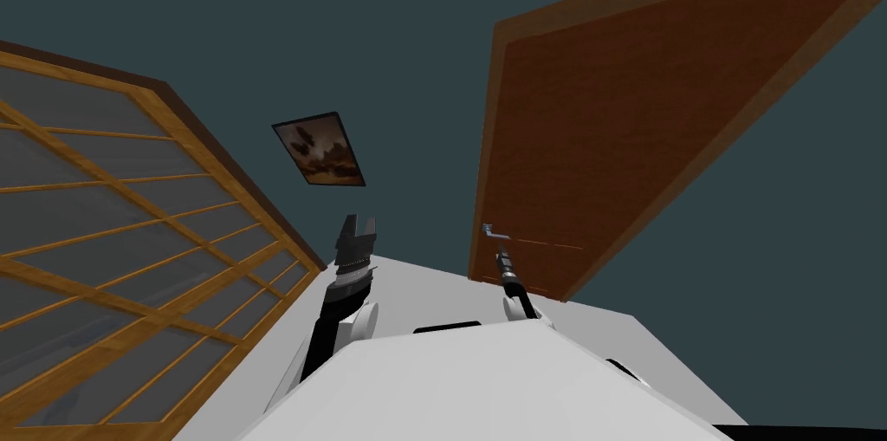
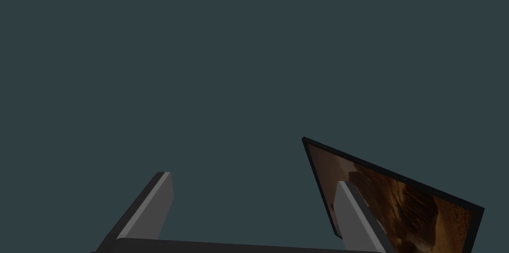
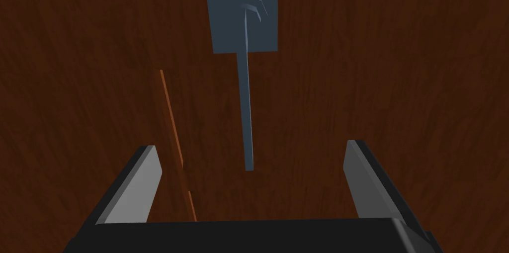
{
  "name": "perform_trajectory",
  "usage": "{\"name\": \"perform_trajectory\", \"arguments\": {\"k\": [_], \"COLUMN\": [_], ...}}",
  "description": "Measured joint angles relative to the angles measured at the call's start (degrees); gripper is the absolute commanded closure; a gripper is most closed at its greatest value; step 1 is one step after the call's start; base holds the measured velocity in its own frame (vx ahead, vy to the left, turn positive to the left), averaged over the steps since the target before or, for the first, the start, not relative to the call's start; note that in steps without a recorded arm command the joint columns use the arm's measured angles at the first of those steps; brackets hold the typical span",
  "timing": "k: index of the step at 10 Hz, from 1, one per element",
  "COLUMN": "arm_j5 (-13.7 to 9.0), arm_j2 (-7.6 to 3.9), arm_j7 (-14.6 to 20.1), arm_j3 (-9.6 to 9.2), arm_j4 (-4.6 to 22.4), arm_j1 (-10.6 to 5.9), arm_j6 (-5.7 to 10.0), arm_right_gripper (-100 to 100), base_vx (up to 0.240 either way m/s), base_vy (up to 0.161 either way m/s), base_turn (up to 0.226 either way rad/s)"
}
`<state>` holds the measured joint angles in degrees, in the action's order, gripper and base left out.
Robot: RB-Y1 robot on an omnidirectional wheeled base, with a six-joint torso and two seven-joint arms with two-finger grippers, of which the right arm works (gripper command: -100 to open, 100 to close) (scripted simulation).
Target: Pull the door open
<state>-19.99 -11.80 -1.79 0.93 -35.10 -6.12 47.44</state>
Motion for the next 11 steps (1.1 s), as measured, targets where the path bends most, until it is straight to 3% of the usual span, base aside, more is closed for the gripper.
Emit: {"name": "perform_trajectory", "arguments": {"k": [1, 2, 4, 6, 8, 9, 10, 11], "arm_j5": [-0.3, -0.5, -0.9, -1.1, -1.5, -1.6, -1.6, -1.6], "arm_j2": [-0.54, -1.31, -3.07, -3.62, -5.02, -5.28, -5.30, -5.29], "arm_j7": [0.4, 1.1, 3.2, 3.7, 5.0, 5.2, 5.2, 5.2], "arm_j3": [0.38, 0.59, 1.08, 1.28, 1.69, 1.89, 1.92, 1.90], "arm_j4": [-1.7, -1.2, 1.8, 1.0, 2.8, 1.0, 0.7, 0.9], "arm_j1": [1.37, 1.84, 1.36, 2.09, 2.12, 3.31, 3.45, 3.34], "arm_j6": [-0.28, 0.12, 1.82, 1.64, 2.55, 2.08, 1.85, 1.97], "arm_right_gripper": [-100, -100, -100, -100, -100, -100, 100, 100], "base_vx": [0.232, 0.194, 0.174, 0.081, 0.145, 0.037, 0.000, -0.013], "base_vy": [0.030, 0.001, -0.006, -0.014, -0.036, -0.007, 0.000, 0.002], "base_turn": [0.120, 0.182, 0.069, 0.048, 0.083, -0.001, 0.000, 0.001]}}
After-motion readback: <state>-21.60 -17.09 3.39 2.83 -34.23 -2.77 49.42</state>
